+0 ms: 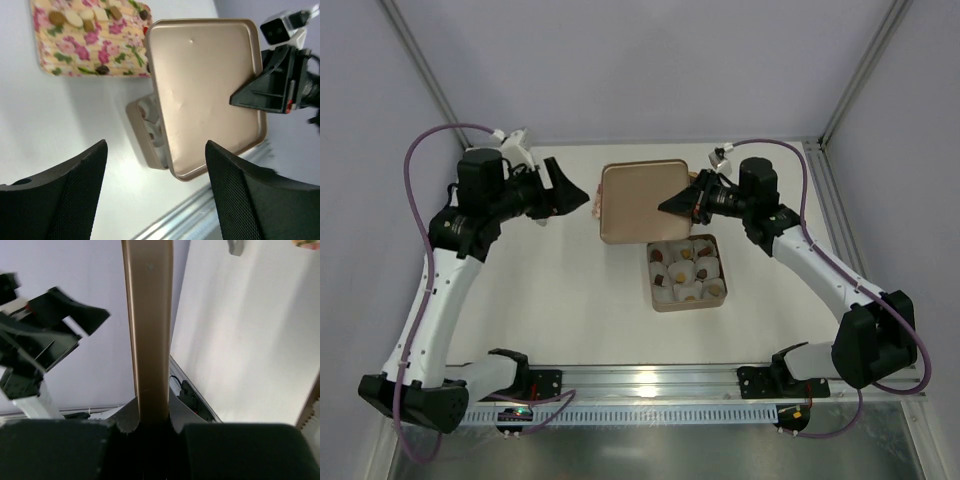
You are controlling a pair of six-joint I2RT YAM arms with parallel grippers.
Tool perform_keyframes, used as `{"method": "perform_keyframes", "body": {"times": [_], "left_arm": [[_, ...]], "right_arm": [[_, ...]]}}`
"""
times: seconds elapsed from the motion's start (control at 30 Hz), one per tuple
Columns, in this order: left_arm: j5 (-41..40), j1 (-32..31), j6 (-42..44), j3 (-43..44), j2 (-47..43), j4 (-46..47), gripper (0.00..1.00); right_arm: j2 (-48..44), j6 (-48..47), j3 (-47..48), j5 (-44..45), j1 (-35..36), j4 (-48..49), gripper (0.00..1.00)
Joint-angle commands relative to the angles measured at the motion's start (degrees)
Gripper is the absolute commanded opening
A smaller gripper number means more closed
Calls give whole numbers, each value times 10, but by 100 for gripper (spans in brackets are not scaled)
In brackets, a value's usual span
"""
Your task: Pack the chocolate
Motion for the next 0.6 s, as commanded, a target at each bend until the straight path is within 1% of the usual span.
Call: {"method": "perform_keyframes", "body": {"times": [0.0, 0.03, 0.07, 0.1, 0.13, 0.17, 0.2, 0.23, 0.27, 0.3, 0.33, 0.37, 0.4, 0.43, 0.5, 0.53, 0.57], "left_arm": [[-217, -126, 123, 65, -16, -50, 77], [-264, -168, 137, 71, -13, -58, 77], [-311, -239, 152, 74, -13, -58, 77], [-400, -283, 177, 74, -13, -59, 77], [-441, -320, 195, 72, -12, -56, 77], [-480, -405, 210, 70, -9, -51, 77], [-577, -452, 226, 57, -8, -43, 77], [-623, -496, 268, 50, -2, -23, 77], [-680, -549, 289, 43, 12, -12, 77], [-727, -624, 318, 29, 25, -1, 78], [-804, -656, 356, 24, 35, 24, 79], [-831, -678, 376, 20, 46, 36, 79], [-850, -707, 395, 8, 63, 70, 79], [-878, -719, 437, -1, 70, 91, 79], [-890, -744, 472, -28, 82, 149, 79], [-893, -748, 507, -35, 88, 164, 79], [-895, -751, 520, -44, 93, 175, 79]], "right_arm": [[-14, -39, 36, 0, -18, -97, 4], [-11, -43, 42, -1, -23, -110, 4], [-9, -46, 46, -8, -30, -119, 4], [-5, -48, 54, -10, -35, -132, 4], [-4, -48, 57, -11, -39, -138, 4], [-3, -48, 60, -17, -46, -143, 4], [-1, -50, 67, -18, -48, -153, 4], [2, -51, 72, -18, -50, -160, 4], [4, -52, 78, -19, -52, -168, 4], [6, -55, 89, -20, -53, -183, 4], [12, -58, 95, -20, -54, -191, 4], [13, -59, 101, -21, -54, -197, 4], [15, -58, 108, -23, -56, -204, 4], [15, -57, 109, -23, -56, -206, 4], [14, -55, 117, -25, -59, -213, 4], [14, -55, 120, -25, -59, -217, 4], [14, -54, 125, -25, -60, -225, 4]]}}
